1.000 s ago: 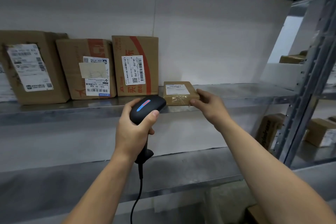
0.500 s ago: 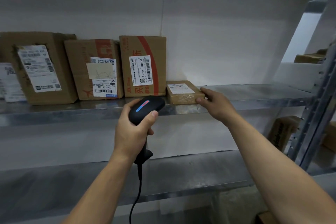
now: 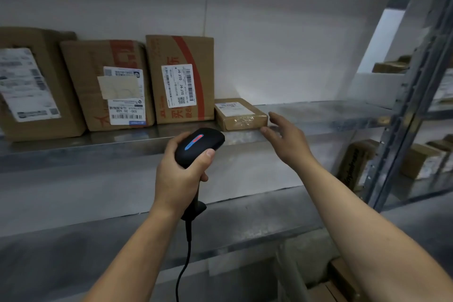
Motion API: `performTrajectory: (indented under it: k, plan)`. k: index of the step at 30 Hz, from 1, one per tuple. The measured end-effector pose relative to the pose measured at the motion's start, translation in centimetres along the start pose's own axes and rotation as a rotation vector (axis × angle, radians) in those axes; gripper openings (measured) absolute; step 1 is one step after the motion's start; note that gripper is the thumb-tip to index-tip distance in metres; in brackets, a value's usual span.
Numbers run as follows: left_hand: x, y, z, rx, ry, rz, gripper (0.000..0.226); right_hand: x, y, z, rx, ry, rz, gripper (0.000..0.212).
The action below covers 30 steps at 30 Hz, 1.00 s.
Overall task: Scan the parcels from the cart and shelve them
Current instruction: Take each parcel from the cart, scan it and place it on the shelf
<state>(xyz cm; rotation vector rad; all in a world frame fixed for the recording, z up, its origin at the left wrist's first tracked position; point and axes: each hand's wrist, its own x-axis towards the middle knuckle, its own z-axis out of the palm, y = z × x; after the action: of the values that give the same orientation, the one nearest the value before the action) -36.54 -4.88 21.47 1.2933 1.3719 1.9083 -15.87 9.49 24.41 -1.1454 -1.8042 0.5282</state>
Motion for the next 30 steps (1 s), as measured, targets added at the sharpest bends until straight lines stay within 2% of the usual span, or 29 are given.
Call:
performTrajectory:
  k: [7, 12, 16, 22, 26, 30]
  plan:
    - [-1.1, -1.7, 1.7, 0.002, -0.147, -0.041, 0.058, -5.1, 2.5, -1.0, -0.122, 0.113, 0.011, 0.051]
    - [-3.1, -3.9, 4.3, -0.011, -0.288, -0.086, 0.067, -10.6, 6.2, -2.3, -0.156, 0.142, 0.174, 0.053]
    - [-5.5, -5.7, 6.7, -0.007, -0.406, -0.124, 0.059, -15.0, 9.3, -3.8, -0.205, 0.189, 0.333, 0.054]
    - [-8.3, -8.2, 10.2, 0.023, -0.563, -0.205, 0.059, -21.0, 13.3, -5.9, -0.2, 0.259, 0.535, 0.052]
    - [-9.4, -9.4, 12.7, 0.028, -0.632, -0.24, 0.048, -23.5, 15.8, -6.6, -0.205, 0.279, 0.619, 0.053]
    - [-10.1, -10.7, 15.1, 0.071, -0.689, -0.269, 0.052, -25.1, 18.7, -7.2, -0.202, 0.29, 0.698, 0.051]
